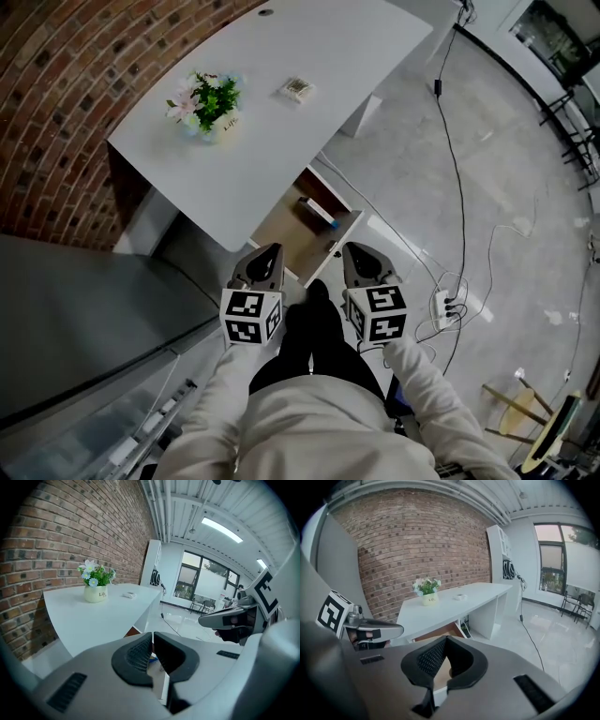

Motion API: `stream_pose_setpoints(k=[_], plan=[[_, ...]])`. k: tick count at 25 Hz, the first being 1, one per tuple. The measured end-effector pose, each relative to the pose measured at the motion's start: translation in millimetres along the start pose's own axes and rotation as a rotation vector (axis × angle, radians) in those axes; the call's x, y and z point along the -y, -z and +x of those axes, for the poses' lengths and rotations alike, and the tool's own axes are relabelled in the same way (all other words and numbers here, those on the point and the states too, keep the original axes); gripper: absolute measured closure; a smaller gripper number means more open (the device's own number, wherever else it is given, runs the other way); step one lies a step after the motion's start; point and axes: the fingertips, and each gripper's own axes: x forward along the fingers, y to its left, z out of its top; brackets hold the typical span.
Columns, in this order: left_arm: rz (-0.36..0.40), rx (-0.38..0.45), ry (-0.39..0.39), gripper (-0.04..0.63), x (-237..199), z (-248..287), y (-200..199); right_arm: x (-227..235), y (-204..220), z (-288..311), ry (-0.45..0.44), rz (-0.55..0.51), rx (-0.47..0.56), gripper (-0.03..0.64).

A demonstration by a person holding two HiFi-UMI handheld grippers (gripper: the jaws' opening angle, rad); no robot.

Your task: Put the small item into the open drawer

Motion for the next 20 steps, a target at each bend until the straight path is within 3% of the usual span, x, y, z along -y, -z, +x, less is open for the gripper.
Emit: stream_pose_setpoints(k=[11, 20], plan=[[0.024, 0.019, 0.027, 0.568, 9.7, -15.4, -7.5, -3.9, -6.9, -39.8, -0.002, 0.073, 0.089, 0.591], [0.027, 0.024, 0.052, 0.568, 13.4, -24.8, -9.2, -6.9, -6.3, -59.7, 0.022, 0.061, 0.127, 0.592]])
